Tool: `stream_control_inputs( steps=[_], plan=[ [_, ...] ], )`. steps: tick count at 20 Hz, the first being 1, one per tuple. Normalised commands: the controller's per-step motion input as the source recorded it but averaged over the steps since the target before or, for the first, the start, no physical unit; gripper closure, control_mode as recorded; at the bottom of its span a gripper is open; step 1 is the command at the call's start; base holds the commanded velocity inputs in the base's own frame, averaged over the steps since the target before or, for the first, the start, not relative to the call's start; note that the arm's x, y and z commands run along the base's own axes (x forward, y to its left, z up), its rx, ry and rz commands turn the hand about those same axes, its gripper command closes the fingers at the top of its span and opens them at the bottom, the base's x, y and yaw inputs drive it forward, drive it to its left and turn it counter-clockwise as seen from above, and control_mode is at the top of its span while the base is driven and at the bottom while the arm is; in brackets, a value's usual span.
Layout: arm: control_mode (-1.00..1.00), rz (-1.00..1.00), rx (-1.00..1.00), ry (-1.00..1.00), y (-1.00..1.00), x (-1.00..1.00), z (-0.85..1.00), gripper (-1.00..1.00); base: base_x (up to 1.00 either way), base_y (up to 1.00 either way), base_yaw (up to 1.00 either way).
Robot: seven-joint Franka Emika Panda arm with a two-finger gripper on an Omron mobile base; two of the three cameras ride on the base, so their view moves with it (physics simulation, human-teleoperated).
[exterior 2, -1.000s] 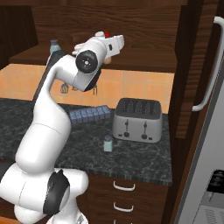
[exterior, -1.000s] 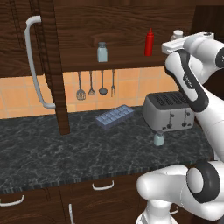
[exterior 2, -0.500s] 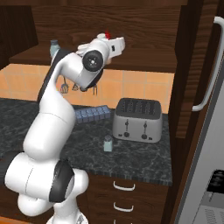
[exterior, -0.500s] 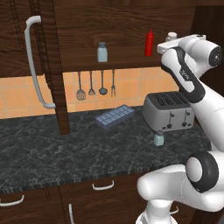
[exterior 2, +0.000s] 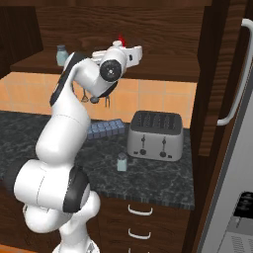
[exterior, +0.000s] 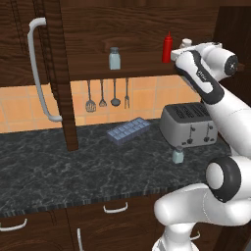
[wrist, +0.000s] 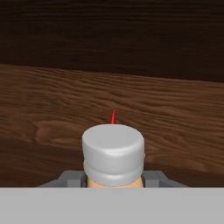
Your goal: Put the shaker and condiment bottle from the counter next to their counterparts in the cabinet.
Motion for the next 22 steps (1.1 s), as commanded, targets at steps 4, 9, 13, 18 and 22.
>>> stream_control_inputs(
  steps=[4,9,13,18,22],
  plan=[
    [-1.0,0.01,0.02,0.0,0.0,0.41,-0.13,1.0,0.0,0.0,0.0],
    [-1.0,0.0,0.02,0.0,0.0,0.36,-0.11,1.0,0.0,0.0,0.0],
    [-1.0,0.01,0.0,0.0,0.0,0.19,-0.28,-1.0,0.0,0.0,0.0],
    [-1.0,0.0,0.0,0.0,-0.03,0.04,-0.28,-1.0,0.0,0.0,0.0],
    [-1.0,0.0,0.0,0.0,-0.11,-0.02,-0.01,-1.0,0.0,0.0,0.0]
  ],
)
